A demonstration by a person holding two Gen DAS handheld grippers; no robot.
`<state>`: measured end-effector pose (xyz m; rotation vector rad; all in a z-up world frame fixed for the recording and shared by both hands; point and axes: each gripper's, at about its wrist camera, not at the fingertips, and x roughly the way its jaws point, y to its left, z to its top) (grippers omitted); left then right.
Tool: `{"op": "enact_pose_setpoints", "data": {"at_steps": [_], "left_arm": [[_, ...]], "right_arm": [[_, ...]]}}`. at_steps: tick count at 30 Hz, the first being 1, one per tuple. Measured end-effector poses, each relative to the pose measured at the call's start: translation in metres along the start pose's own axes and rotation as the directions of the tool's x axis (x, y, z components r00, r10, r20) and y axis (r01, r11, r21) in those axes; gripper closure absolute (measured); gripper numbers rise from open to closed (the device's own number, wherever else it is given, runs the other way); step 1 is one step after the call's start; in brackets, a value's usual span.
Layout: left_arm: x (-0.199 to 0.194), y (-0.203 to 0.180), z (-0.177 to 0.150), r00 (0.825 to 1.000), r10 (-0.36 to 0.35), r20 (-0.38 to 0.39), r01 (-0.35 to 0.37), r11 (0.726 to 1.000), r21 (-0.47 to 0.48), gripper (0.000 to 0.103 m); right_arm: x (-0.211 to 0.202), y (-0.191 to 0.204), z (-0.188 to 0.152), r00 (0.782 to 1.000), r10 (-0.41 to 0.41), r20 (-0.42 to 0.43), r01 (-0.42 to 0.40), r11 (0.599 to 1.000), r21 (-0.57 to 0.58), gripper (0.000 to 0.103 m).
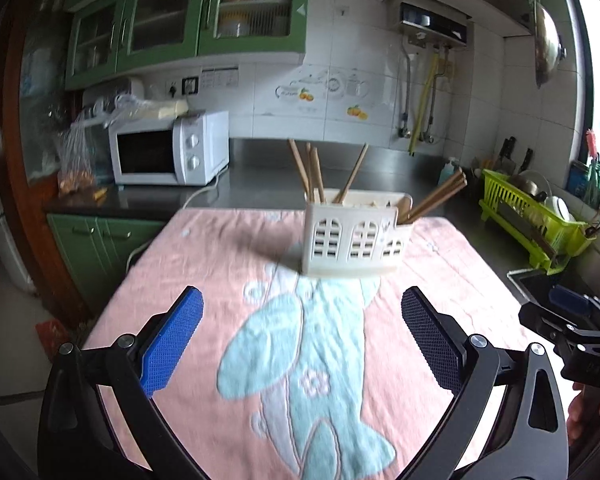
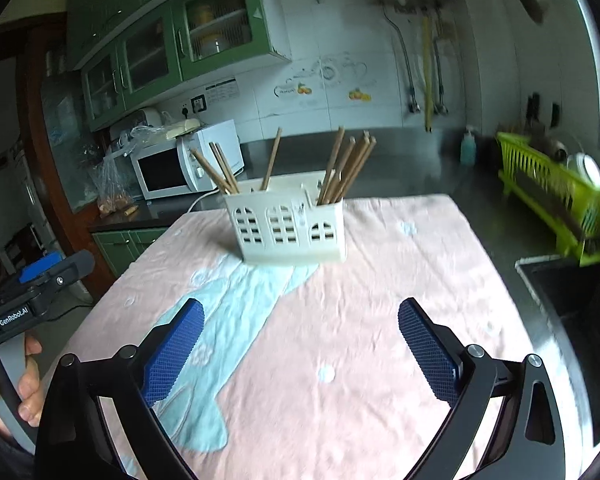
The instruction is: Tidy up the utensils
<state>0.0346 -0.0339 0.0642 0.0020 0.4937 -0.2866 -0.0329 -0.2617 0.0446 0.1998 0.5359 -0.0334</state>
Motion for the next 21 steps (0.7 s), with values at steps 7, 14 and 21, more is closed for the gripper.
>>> {"op": "enact_pose_setpoints", "data": {"at_steps": [7, 14, 21], "left_arm": [[-0.004, 0.002, -0.029, 0.999, 0.030, -0.040, -0.029, 0.999, 0.021, 0.005], [0.000, 0.005, -0.046, 0.994, 0.074, -0.080, -0.071, 0.997, 0.040, 0.005], [-0.004, 0.013, -0.048, 0.994, 0.076, -0.077, -0.075, 0.997, 0.015, 0.005]], "right_arm": [[-0.008, -0.006, -0.023, 0.998, -0.068, -0.007, 0.068, 0.998, -0.008, 0.008], [-0.008, 0.000, -0.031, 0.996, -0.086, -0.012, 0.085, 0.995, -0.042, 0.008], [-0.003, 0.013, -0.032, 0.997, -0.072, -0.018, 0.071, 0.994, -0.080, 0.007]]}}
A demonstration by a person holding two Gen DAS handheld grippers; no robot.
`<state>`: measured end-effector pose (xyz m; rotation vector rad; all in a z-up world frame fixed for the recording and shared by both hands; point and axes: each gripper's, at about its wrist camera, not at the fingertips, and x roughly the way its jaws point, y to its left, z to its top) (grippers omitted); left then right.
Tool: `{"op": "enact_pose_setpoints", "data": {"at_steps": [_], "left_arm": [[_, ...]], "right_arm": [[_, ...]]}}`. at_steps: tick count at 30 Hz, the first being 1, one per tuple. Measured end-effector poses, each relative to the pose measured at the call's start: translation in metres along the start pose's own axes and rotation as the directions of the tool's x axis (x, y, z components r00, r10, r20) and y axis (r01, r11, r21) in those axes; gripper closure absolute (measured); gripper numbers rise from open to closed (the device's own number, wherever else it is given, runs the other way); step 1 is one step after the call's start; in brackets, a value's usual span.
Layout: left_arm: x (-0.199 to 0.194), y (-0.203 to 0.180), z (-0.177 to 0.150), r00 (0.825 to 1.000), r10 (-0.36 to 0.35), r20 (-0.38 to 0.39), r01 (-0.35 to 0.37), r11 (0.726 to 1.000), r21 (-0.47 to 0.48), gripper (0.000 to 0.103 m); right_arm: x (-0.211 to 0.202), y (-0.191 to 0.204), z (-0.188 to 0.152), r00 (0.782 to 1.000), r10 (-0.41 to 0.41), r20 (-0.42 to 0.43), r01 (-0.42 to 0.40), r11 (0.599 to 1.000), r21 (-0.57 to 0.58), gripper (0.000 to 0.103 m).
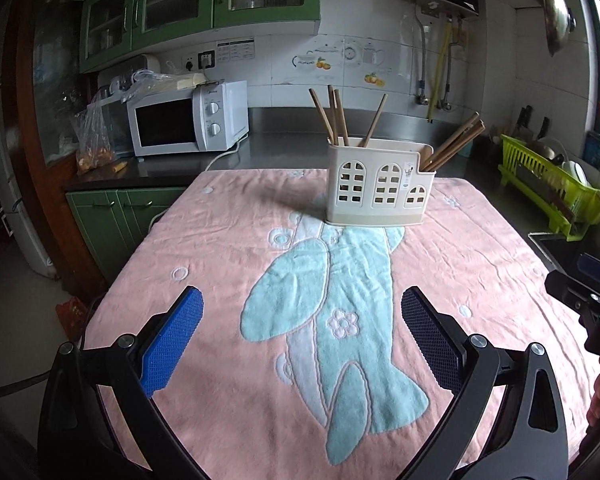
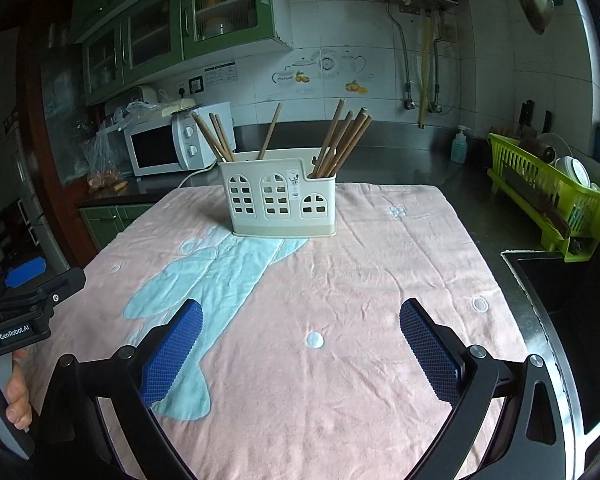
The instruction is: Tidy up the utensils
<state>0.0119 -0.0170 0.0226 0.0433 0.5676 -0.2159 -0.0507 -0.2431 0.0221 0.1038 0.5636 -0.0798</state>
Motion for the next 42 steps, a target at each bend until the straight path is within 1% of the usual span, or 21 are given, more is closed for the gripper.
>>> {"op": "enact_pose_setpoints", "data": {"at_steps": [34, 42], "left_arm": [[0.0012, -0.0052, 0.0002, 1.000, 0.011, -0.015, -0.011, 0.999, 0.030, 0.005], [0.0020, -0.0037, 0.0006, 1.000, 0.013, -0.017, -0.012, 1.000, 0.023, 0.005]], "right_arm": [[0.0012, 0.0069, 0.0001, 1.000, 0.008, -0.006, -0.008, 1.000, -0.014, 0.007], [0.0014, 0.0060, 0.0003, 1.000, 0.010, -0.009, -0.010, 1.000, -0.013, 0.007]]}}
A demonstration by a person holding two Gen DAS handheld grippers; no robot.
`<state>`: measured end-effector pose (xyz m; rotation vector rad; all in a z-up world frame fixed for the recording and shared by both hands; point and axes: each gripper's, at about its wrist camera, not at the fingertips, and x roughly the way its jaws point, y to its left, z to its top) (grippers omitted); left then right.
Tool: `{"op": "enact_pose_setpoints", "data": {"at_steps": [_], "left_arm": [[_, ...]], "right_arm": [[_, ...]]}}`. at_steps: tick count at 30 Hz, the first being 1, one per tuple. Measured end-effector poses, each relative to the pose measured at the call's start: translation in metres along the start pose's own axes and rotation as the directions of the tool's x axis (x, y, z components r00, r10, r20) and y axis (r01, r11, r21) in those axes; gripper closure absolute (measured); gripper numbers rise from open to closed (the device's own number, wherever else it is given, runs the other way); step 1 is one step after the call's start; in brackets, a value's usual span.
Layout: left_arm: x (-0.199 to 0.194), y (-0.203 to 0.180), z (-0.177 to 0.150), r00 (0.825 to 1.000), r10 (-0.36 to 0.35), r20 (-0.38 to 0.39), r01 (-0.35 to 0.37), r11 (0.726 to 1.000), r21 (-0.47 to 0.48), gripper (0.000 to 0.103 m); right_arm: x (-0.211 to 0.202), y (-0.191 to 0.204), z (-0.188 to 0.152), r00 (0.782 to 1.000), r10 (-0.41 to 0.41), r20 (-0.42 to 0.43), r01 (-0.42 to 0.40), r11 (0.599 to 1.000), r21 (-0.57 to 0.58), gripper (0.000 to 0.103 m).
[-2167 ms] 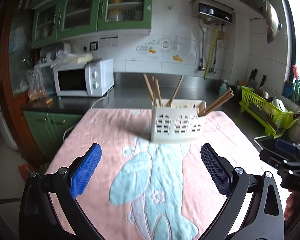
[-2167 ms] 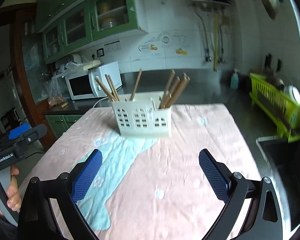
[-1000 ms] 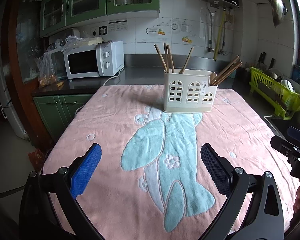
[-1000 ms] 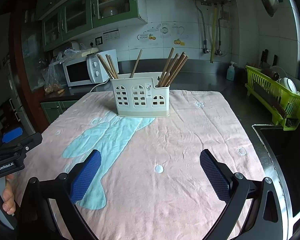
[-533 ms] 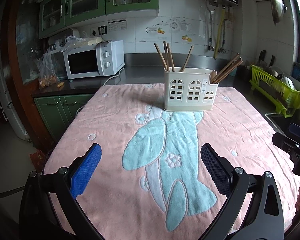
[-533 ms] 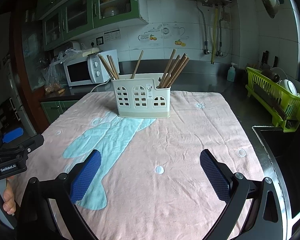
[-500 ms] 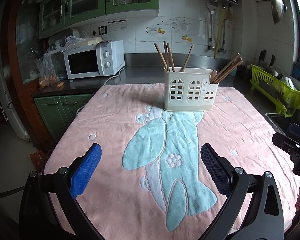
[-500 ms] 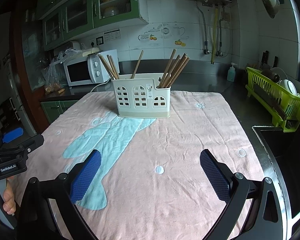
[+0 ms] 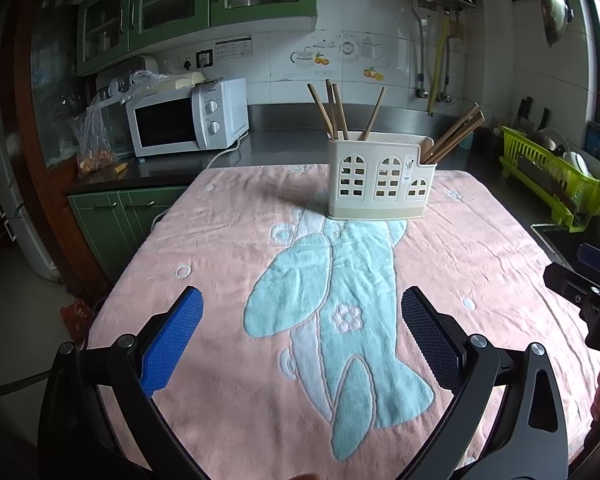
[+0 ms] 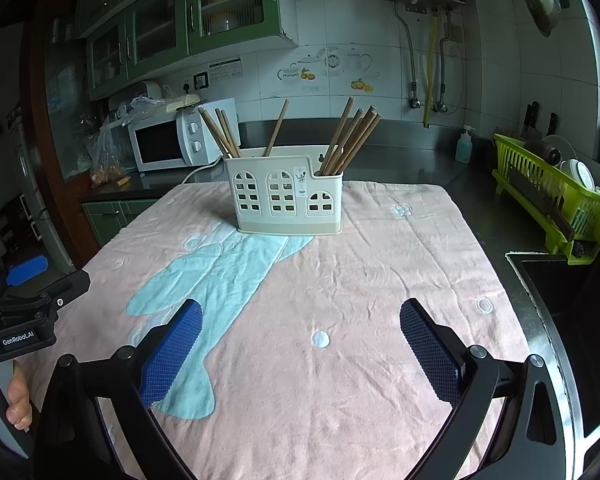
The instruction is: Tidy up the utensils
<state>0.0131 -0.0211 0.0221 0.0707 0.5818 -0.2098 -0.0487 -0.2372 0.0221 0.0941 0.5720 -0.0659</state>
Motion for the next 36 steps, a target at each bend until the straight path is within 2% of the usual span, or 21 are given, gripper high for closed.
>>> {"op": "enact_pose_setpoints", "data": {"at_steps": [11, 22, 36], "left_arm": [[0.0002, -0.0016, -0.0003, 1.000, 0.016, -0.001, -0.015, 1.000, 0.013, 0.005], [-0.0022, 0.0027, 0.0000, 1.000, -0.008, 0.007, 0.008, 1.000, -0.005, 0.005], [-0.0036, 0.0006, -0.0006, 1.000, 0.002, 0.012, -0.002, 1.000, 0.006, 0.005]], "right_arm": [[0.0000, 0.0000, -0.0003, 1.000, 0.005, -0.001, -0.005, 1.000, 0.002, 0.007], [-0.0008, 0.0015, -0.0009, 1.000, 0.008, -0.002, -0.008, 1.000, 0.001, 0.007], [-0.0015, 0.0044, 0.0014, 1.000, 0.010, -0.001, -0.010, 1.000, 0.001, 0.007]]}}
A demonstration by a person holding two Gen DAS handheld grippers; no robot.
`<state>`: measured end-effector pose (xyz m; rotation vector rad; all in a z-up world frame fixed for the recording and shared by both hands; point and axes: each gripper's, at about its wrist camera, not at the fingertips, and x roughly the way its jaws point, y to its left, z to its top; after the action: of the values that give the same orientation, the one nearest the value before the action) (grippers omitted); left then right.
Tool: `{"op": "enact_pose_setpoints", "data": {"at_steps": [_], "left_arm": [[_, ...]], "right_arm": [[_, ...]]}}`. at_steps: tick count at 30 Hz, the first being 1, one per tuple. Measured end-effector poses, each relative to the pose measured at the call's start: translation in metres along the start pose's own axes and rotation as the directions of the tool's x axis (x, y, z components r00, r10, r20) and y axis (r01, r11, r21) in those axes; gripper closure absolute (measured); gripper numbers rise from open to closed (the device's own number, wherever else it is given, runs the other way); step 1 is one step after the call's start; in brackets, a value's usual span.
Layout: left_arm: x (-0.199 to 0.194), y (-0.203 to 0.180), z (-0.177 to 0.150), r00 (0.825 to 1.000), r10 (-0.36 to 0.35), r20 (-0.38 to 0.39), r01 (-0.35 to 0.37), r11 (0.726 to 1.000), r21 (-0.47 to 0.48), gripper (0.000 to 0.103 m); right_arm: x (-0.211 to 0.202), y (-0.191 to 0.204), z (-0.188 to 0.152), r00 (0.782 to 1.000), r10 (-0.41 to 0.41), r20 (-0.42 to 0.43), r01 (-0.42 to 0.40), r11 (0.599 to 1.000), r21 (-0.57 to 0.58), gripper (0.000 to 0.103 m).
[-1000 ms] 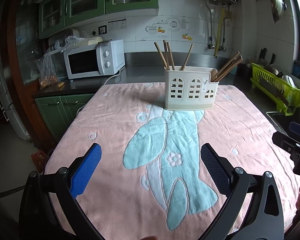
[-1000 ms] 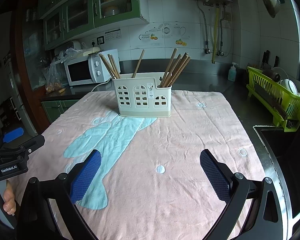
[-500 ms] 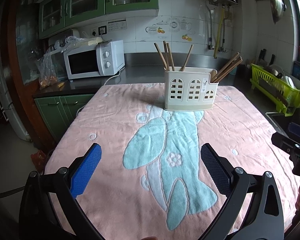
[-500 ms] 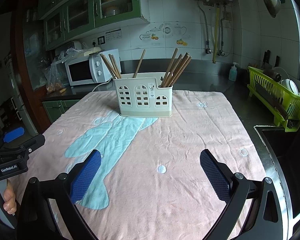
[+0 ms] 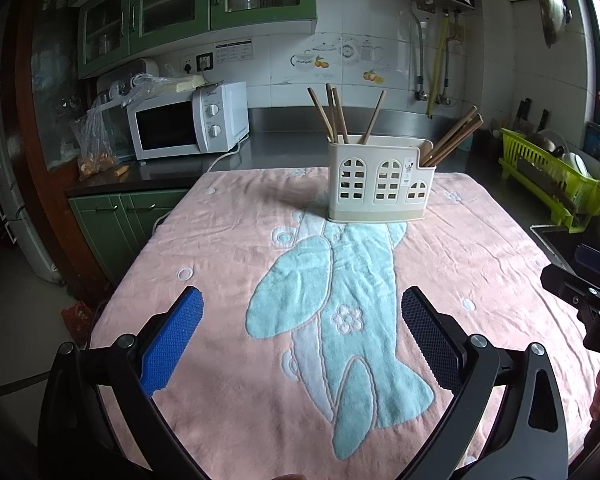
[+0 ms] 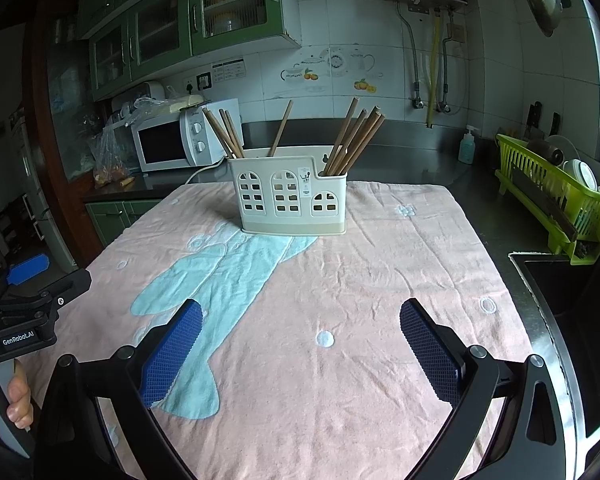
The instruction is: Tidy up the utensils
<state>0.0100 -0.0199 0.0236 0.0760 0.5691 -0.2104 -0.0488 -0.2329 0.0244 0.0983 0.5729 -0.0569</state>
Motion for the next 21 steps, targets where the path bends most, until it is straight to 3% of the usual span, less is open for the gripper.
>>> {"op": "enact_pose_setpoints", "data": {"at_steps": [21], "left_arm": [[-0.0003, -0.0005, -0.0019, 1.000, 0.001, -0.001, -0.001, 1.000, 0.006, 0.005]], "right_arm": [[0.0001, 0.0001, -0.0007, 1.000, 0.001, -0.001, -0.001, 1.000, -0.001, 0.007]]}}
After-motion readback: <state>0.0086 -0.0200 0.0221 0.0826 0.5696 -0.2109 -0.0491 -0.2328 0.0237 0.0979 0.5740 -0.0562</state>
